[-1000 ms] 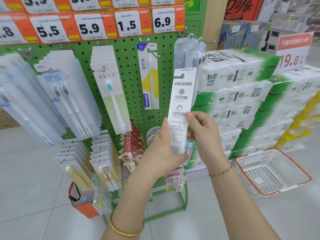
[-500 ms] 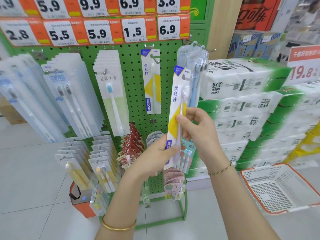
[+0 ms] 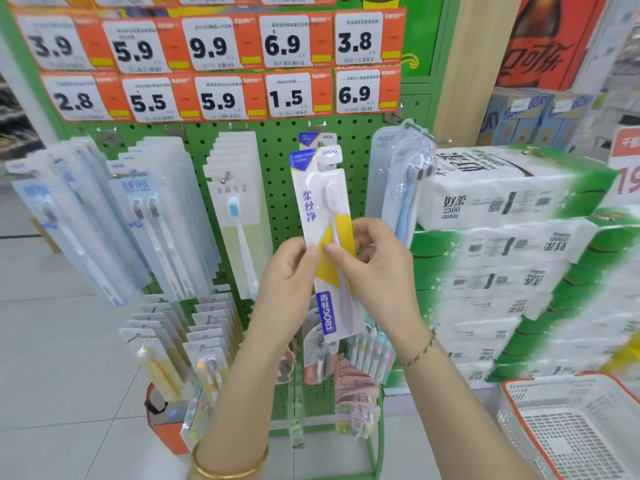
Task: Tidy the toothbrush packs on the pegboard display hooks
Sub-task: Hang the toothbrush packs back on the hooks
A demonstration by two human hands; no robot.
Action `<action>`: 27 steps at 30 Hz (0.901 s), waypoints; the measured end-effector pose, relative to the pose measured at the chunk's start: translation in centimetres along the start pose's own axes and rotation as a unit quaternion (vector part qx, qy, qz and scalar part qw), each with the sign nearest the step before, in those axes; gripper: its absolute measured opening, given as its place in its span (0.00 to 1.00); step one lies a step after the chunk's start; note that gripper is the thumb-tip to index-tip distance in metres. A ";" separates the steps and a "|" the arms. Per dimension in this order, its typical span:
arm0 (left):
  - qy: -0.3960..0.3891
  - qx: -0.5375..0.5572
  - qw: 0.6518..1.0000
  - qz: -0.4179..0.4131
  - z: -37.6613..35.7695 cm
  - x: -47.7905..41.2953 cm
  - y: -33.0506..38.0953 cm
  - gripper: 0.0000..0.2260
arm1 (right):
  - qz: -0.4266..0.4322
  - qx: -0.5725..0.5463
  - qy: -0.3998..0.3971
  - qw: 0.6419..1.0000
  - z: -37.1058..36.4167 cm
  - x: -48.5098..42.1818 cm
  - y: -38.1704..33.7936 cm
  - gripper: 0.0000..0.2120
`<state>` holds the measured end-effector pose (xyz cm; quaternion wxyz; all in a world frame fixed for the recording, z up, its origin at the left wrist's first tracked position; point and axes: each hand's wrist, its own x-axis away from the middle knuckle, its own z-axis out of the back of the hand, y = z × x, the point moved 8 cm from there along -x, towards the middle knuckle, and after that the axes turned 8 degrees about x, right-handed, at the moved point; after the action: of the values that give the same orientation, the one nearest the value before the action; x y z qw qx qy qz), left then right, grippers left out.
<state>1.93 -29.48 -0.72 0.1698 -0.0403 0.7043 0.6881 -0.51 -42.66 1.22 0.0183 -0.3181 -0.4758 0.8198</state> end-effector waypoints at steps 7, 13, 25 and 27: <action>-0.015 -0.016 1.000 0.001 0.7 -2.0 -0.7 0.08 | 0.011 0.020 0.018 1.000 -1.9 -1.3 1.1 0.09; -0.035 -0.022 0.999 0.002 0.9 -3.5 -1.0 0.08 | 0.049 0.076 0.070 0.993 -2.6 -1.5 1.2 0.15; -0.075 -0.021 0.997 -0.005 0.5 -5.1 -0.9 0.10 | 0.113 0.108 0.156 0.975 -2.6 -1.2 0.7 0.13; -0.081 -0.024 0.996 -0.002 0.4 -5.1 -0.9 0.10 | 0.116 0.099 0.173 0.973 -2.2 -1.0 0.6 0.12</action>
<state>7.03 -30.00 -0.06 0.2270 0.0101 0.6710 0.7058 1.64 -41.63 0.48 0.0366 -0.5048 -0.3417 0.7919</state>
